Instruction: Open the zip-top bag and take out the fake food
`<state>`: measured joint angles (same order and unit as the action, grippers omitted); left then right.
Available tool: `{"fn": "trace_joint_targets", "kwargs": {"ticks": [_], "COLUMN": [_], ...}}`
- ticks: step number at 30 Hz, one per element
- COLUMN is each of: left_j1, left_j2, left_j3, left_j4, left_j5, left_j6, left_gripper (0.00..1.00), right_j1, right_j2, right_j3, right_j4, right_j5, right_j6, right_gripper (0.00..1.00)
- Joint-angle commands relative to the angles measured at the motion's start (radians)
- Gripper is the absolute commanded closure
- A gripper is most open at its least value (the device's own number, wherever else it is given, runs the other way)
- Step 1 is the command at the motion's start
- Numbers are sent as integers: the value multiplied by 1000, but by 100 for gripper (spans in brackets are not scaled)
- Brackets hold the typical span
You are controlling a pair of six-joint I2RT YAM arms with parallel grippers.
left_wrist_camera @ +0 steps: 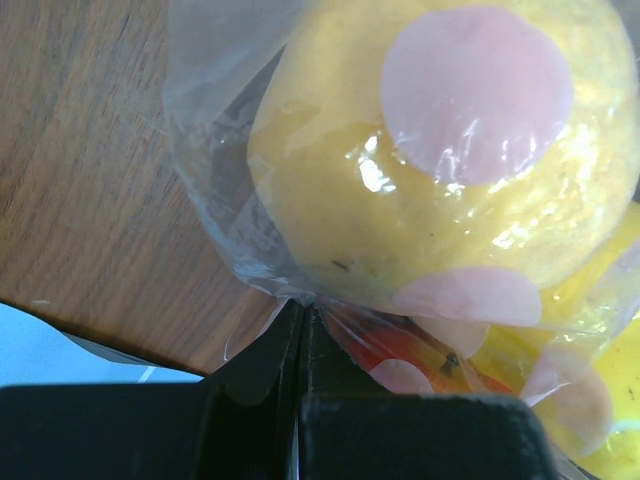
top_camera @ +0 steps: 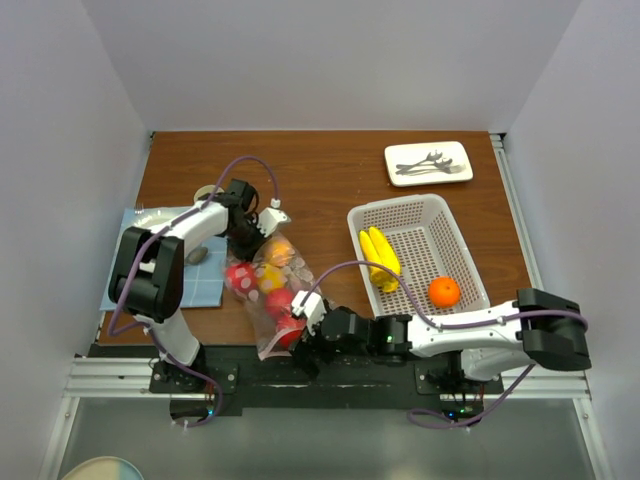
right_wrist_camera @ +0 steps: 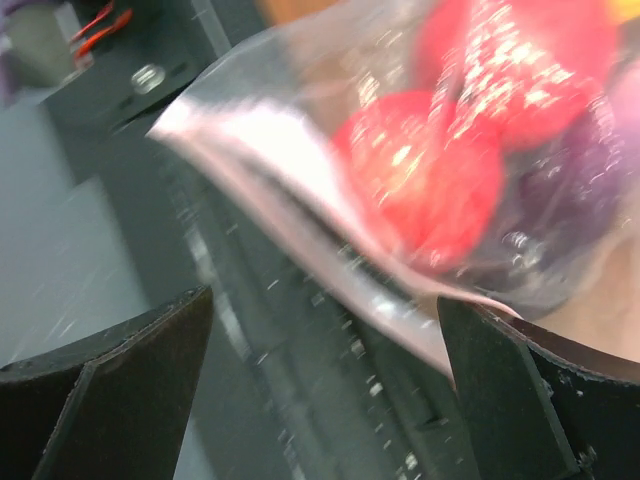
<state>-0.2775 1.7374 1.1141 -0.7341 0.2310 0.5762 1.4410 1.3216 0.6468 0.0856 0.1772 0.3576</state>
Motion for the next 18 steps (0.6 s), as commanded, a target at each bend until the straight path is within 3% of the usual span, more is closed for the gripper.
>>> {"fn": "trace_joint_targets", "kwargs": {"ticks": [1, 6, 14, 18], "left_j1": [-17, -26, -31, -29], "left_j2": [-33, -53, -82, -91], "left_j3": [-17, -26, -66, -65], "left_j4": [-4, -13, -22, -22], "left_j5": [36, 57, 56, 53], "left_j6": [-4, -6, 19, 28], "left_gripper": [100, 100, 100, 100], "right_j1": [2, 2, 2, 2], "right_j2": [69, 256, 367, 348], "right_j3": [48, 174, 263, 193], "right_j4": [102, 94, 102, 97], "right_j5": [192, 307, 326, 324], "right_j6": [1, 24, 3, 15], "right_gripper": [1, 1, 1, 1]}}
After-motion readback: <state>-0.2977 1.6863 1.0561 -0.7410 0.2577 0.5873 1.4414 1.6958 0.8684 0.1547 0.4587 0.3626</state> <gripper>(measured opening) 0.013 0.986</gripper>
